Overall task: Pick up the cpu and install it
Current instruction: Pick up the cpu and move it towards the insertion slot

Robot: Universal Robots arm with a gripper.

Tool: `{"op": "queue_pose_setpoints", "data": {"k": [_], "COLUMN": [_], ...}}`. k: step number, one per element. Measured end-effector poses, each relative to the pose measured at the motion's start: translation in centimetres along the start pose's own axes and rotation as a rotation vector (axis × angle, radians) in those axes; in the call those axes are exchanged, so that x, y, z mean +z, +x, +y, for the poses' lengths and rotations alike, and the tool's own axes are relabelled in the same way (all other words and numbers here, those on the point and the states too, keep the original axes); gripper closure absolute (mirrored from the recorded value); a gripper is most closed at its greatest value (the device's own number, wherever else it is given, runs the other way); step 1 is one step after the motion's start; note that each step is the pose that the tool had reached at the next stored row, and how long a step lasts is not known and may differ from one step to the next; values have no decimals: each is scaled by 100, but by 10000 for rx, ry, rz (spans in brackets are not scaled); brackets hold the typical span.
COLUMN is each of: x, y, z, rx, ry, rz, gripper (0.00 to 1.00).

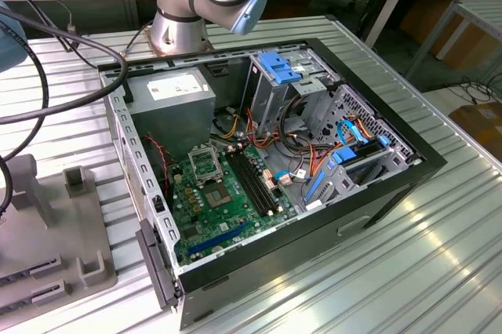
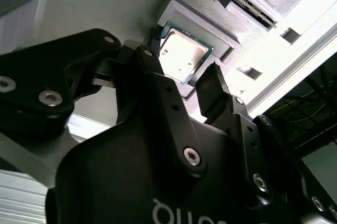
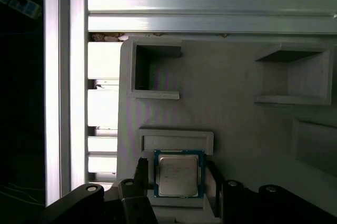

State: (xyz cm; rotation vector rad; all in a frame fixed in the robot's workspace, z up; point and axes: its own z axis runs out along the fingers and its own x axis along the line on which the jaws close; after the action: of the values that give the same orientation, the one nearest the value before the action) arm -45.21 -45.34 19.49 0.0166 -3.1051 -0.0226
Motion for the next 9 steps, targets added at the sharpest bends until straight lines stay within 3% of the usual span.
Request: {"op": "queue_pose_setpoints", "data": {"k": [3, 9], "x": [0, 1], "y": [0, 1], "z": [0, 4], "rx": [-55, -88], "ry": [6, 118], "rz": [-4, -58], "gripper": [45, 45]}}
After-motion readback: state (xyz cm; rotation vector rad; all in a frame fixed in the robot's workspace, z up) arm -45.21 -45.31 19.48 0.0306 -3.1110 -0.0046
